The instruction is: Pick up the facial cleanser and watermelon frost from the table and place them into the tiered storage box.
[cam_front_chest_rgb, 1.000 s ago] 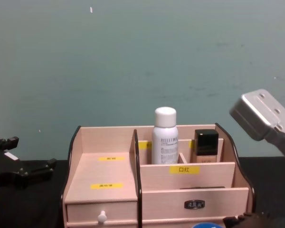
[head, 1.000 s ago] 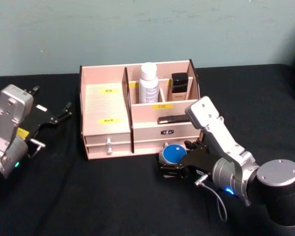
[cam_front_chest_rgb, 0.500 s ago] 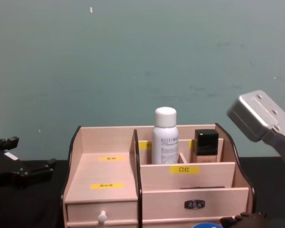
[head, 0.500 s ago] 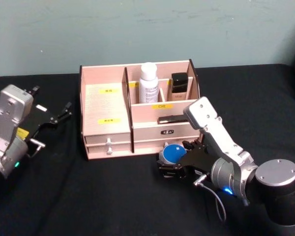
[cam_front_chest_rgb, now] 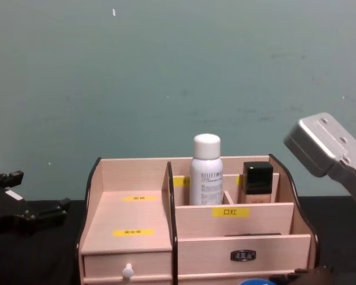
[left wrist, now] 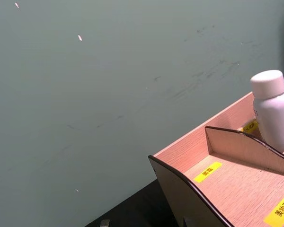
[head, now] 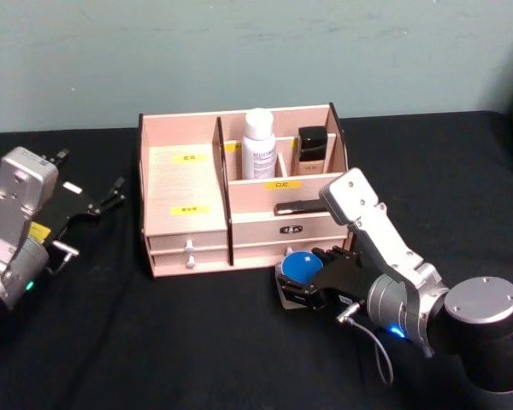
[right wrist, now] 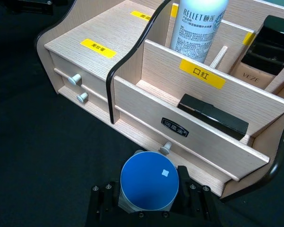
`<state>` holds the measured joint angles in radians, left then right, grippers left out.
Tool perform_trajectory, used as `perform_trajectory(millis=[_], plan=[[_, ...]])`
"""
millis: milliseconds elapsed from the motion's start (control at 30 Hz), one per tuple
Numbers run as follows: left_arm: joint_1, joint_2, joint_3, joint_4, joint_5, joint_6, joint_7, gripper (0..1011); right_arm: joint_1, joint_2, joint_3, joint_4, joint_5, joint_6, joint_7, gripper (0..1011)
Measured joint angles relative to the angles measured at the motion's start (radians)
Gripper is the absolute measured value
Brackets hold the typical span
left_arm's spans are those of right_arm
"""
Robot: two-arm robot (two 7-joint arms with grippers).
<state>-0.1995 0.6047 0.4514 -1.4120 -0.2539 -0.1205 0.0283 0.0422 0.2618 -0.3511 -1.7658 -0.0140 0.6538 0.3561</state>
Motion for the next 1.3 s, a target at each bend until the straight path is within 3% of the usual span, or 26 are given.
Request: perform_trajectory(millis=[567, 967, 1100, 1300], plan=[[0.000, 0.000, 0.000, 0.000, 0.000, 0.000, 0.000, 1010, -0.004, -0.001, 0.006, -0.004, 0.003, 0.000, 0.003, 726], [0.000, 0.000, 0.000, 0.000, 0.000, 0.000, 0.000, 1010, -0.010, 0.010, 0.011, -0.093, 0.027, 0.010, 0.037, 726], [0.000, 0.000, 0.000, 0.000, 0.000, 0.000, 0.000, 1010, -0.005, 0.007, 0.000, -0.122, 0.038, 0.016, 0.044, 726], [0.000, 0.000, 0.000, 0.000, 0.000, 0.000, 0.000, 1010, 0.034, -0.011, -0.047, -0.124, 0.045, 0.012, 0.050, 726]])
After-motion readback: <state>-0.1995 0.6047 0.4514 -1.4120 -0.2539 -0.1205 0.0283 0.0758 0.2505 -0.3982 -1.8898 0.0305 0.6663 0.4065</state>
